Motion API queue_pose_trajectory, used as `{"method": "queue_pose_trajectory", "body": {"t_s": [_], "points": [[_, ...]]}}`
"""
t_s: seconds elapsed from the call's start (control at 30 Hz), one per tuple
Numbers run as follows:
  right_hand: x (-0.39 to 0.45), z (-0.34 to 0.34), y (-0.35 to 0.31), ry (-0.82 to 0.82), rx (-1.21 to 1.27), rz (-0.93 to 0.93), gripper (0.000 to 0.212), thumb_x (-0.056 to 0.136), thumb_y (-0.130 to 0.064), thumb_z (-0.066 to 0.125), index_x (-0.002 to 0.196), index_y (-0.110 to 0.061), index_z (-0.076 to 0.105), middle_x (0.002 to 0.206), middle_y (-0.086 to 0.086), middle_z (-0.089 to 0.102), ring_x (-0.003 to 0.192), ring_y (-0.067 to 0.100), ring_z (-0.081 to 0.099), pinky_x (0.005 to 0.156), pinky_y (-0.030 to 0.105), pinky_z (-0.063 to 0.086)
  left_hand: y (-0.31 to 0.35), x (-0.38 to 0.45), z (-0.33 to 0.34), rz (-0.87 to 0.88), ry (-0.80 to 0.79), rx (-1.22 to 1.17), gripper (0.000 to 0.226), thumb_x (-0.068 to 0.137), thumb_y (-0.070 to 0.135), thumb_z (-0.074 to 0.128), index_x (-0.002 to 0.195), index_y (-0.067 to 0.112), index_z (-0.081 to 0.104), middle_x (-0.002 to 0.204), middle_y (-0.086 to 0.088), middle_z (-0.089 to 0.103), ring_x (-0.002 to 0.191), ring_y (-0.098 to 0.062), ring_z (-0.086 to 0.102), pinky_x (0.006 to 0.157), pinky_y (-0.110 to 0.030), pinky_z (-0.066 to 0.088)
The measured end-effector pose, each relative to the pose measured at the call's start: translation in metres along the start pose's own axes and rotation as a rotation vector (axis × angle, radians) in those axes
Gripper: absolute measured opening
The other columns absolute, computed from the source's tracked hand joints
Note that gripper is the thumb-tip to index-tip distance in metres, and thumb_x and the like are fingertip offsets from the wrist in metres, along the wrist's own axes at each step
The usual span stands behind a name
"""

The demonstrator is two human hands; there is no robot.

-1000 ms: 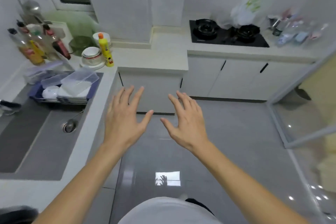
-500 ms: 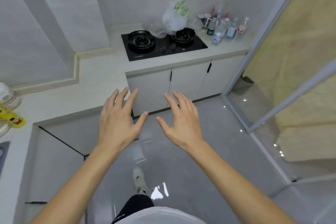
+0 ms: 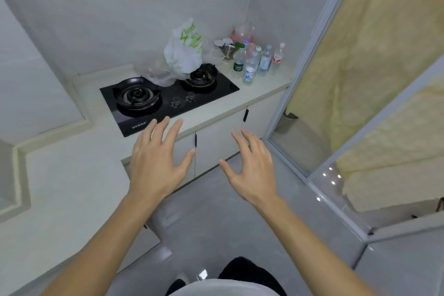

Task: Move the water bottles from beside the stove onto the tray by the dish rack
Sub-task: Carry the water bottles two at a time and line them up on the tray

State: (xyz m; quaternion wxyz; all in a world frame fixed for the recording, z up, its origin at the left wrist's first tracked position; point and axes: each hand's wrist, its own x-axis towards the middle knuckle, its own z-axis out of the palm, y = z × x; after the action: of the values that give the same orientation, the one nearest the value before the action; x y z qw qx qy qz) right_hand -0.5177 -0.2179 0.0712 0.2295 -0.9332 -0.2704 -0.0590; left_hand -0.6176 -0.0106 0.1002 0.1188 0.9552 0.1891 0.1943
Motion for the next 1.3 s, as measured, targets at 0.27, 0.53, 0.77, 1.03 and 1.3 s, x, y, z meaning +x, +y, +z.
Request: {"method": "queue_pose_trajectory", "body": {"t_s": [0.27,0.53,0.77,1.03,1.3], "points": [[0.086,0.026,0.034,-0.019,-0.010,0.075,0.077,0.095,-0.066,0.053,0.160,-0.030,0.032,0.167,0.000,0.032,0.155,0.023,0.028,0.125,0.050,0.028,-0.004,0.099,0.058,0.084,-0.039,-0.038,0.075,0.095,0.065,0.047,0.158,0.023,0.046,0.160,-0.006,0.048,0.153,-0.033,0.037,0.119,-0.053,0.040],[0.216,0.049,0.109,0.007,0.051,0.083,0.077,0.095,-0.068,0.047,0.159,-0.030,0.033,0.166,-0.001,0.034,0.155,0.024,0.029,0.123,0.049,0.032,0.028,0.233,0.120,0.106,-0.033,0.033,0.075,0.096,0.065,0.046,0.158,0.023,0.045,0.161,-0.005,0.047,0.154,-0.033,0.035,0.122,-0.051,0.037],[0.341,0.034,0.200,-0.025,0.082,0.056,0.076,0.095,-0.062,0.056,0.161,-0.032,0.031,0.170,-0.004,0.028,0.157,0.021,0.023,0.128,0.046,0.023,0.094,0.349,0.181,0.071,-0.053,0.017,0.075,0.095,0.066,0.045,0.160,0.028,0.040,0.163,-0.001,0.043,0.155,-0.029,0.031,0.122,-0.051,0.036],[0.444,0.022,0.285,-0.049,0.065,0.051,0.074,0.094,-0.059,0.059,0.159,-0.031,0.034,0.167,-0.002,0.034,0.155,0.022,0.028,0.124,0.044,0.028,0.145,0.447,0.257,0.053,-0.153,-0.040,0.074,0.095,0.065,0.046,0.160,0.030,0.038,0.163,0.001,0.041,0.155,-0.027,0.031,0.119,-0.051,0.040],[0.558,0.039,0.362,-0.102,0.052,0.067,0.075,0.094,-0.052,0.065,0.158,-0.026,0.037,0.163,0.003,0.038,0.149,0.028,0.036,0.115,0.050,0.042,0.177,0.556,0.342,-0.018,-0.203,-0.147,0.071,0.094,0.051,0.066,0.156,0.026,0.042,0.147,-0.002,0.053,0.136,-0.028,0.049,0.093,-0.051,0.057]]}}
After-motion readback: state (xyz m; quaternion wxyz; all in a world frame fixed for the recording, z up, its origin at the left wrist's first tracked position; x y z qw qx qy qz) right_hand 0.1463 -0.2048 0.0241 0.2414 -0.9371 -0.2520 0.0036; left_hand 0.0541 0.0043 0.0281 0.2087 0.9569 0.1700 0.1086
